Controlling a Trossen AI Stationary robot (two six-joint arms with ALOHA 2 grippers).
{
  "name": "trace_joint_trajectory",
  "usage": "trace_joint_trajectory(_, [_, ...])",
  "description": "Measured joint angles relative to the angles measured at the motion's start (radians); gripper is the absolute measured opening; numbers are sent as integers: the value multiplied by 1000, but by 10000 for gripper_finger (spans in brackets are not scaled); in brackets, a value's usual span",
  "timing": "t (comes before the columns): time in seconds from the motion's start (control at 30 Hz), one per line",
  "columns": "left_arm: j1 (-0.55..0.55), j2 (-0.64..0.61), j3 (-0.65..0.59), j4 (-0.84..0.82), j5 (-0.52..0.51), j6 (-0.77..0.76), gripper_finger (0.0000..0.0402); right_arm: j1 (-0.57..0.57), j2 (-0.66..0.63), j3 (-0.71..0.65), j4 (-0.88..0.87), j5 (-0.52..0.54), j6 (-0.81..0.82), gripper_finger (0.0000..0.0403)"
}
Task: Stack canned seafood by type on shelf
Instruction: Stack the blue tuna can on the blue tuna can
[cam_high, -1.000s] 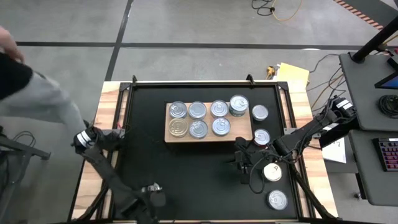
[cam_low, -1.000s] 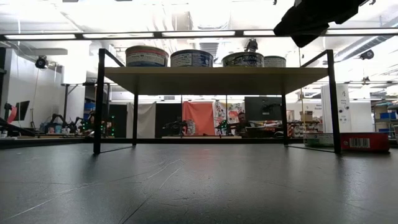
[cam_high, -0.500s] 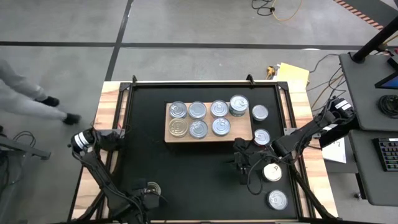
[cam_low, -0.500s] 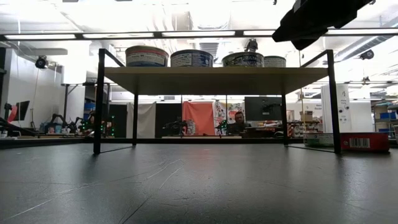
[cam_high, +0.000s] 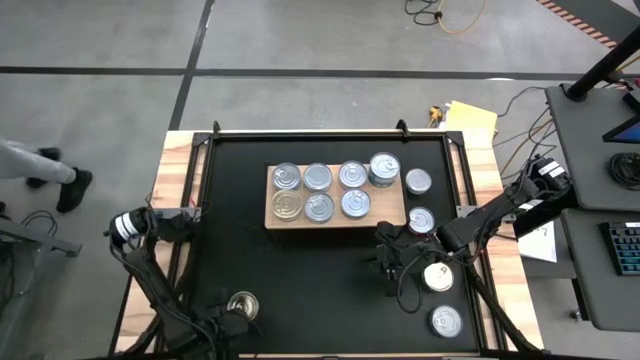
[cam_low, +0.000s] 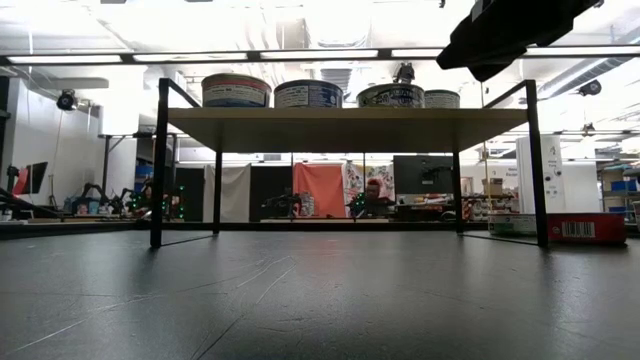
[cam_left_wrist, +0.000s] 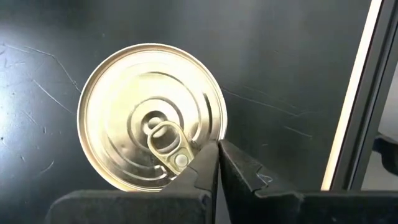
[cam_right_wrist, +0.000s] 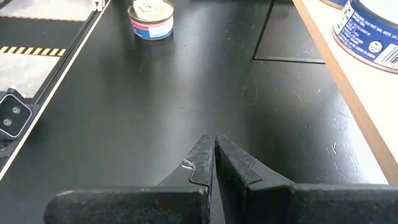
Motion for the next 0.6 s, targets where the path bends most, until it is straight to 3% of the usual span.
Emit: trace_joint_trajectory(0.6, [-42,3,-16,60,-41,-94,0,0,0,0,0,0,8,9])
